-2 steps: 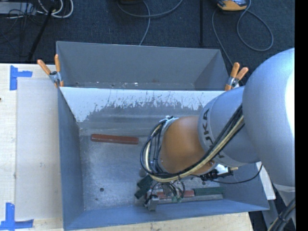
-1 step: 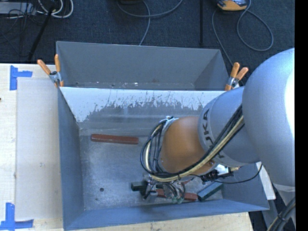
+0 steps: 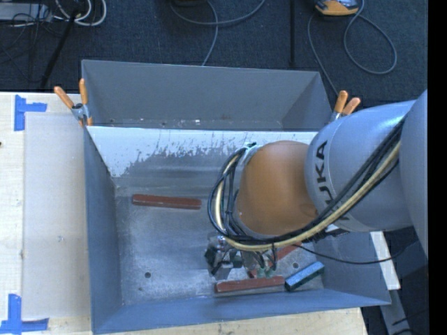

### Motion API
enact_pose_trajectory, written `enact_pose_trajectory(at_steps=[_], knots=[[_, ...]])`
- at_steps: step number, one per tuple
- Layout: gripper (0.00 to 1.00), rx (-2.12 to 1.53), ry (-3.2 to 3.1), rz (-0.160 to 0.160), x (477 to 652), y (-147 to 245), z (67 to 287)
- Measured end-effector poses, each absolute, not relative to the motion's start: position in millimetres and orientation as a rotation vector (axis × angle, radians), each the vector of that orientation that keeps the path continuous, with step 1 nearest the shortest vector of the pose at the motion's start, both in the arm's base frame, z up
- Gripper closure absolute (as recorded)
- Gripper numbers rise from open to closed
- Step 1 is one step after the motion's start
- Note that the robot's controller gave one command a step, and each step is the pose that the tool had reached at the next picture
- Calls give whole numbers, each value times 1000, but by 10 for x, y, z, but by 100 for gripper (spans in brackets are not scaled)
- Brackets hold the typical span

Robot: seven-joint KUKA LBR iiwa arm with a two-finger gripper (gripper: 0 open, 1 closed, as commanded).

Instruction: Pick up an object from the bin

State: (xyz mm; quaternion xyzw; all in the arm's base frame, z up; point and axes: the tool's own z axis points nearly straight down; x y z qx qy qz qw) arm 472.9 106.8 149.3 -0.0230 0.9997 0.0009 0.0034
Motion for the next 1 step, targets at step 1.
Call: enact_pose_trajectory(at_steps=[1], knots=[[100, -81, 3131, 4, 5030, 1296, 2221]])
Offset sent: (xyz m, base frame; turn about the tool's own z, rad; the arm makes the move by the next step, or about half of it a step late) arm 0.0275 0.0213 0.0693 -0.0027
